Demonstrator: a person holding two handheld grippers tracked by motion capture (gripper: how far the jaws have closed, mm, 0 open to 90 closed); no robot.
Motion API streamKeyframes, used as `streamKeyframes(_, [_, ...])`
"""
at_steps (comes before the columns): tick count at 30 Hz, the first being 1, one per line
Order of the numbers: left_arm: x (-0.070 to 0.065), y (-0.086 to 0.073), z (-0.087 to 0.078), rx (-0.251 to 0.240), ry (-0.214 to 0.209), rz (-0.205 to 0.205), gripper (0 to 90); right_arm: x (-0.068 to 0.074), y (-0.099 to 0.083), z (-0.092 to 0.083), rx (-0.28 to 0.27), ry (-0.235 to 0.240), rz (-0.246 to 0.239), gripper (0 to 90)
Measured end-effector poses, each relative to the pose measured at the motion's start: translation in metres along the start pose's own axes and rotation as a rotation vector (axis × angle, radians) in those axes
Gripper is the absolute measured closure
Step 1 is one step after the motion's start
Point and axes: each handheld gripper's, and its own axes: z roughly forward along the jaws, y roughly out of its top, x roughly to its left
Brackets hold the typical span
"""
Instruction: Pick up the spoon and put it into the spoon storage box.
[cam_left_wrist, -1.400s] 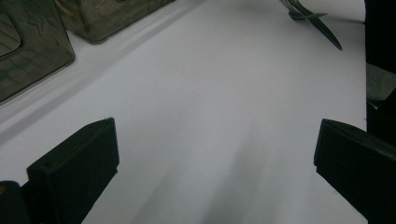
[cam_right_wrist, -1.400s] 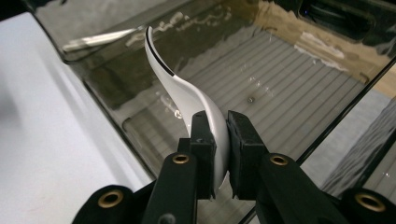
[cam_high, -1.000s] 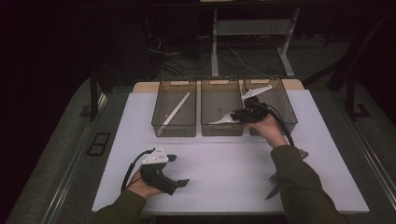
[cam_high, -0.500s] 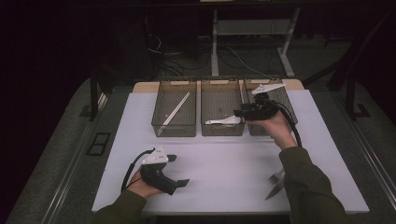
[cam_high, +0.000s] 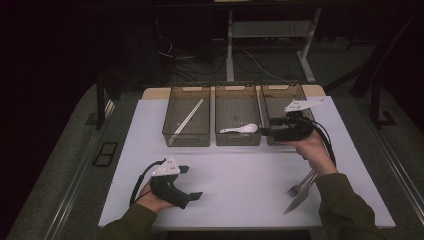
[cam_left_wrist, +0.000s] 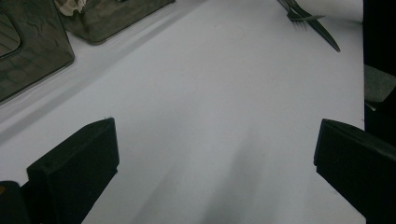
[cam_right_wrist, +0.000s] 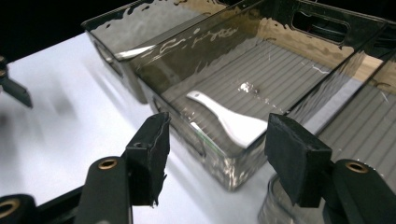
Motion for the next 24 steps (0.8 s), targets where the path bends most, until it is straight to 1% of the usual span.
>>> streamKeyframes(4, [0.000,0.000,0.000,-0.001,0.001,-0.001,0.0,0.002,-0.012,-0.010,-0.008,0.000,0.001,40.8])
streamKeyframes(8, [0.000,0.000,0.000,-0.005,0.001,0.000,0.0,0.004,-0.023,-0.018,0.009,-0.005,-0.013,44.5])
streamKeyframes(12, [0.000,0.000,0.000,-0.003,0.000,0.002,0.0,0.004,-0.034,-0.024,0.032,-0.008,-0.017,48.7])
streamKeyframes(14, [0.000,0.000,-0.001,-0.004,0.001,0.004,0.0,0.004,-0.039,-0.028,0.034,-0.009,-0.008,51.4])
streamKeyframes(21, [-0.001,0.000,-0.002,-0.005,0.001,0.003,0.0,0.005,-0.057,-0.042,0.055,-0.009,-0.003,69.1])
streamKeyframes(24, [-0.001,0.000,-0.002,-0.007,0.002,0.003,0.0,0.007,-0.063,-0.047,0.062,-0.008,-0.008,77.8])
